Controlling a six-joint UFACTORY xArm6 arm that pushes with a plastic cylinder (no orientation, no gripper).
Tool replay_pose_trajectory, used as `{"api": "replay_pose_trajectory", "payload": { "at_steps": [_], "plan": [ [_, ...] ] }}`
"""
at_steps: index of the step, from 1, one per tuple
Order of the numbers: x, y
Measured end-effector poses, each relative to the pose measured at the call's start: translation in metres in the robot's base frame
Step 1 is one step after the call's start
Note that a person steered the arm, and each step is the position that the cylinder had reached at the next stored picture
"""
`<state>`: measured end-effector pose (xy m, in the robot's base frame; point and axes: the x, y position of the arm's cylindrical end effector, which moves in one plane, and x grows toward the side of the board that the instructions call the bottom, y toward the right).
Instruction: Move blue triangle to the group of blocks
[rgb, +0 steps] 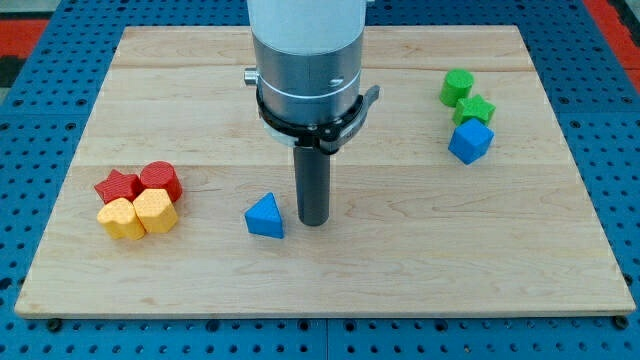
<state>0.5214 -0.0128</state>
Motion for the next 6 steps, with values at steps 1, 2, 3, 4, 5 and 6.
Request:
{"api": "replay_pose_trajectory", "payload": {
  "at_steps": [1,2,3,4,5,6],
  "plan": [
    [0.008,-0.033],
    [-0.004,-0.044],
    [-0.014,-0.044],
    [-0.014,-0.043],
    [-0.009,-0.044],
    [0.012,-0.059]
  ]
}}
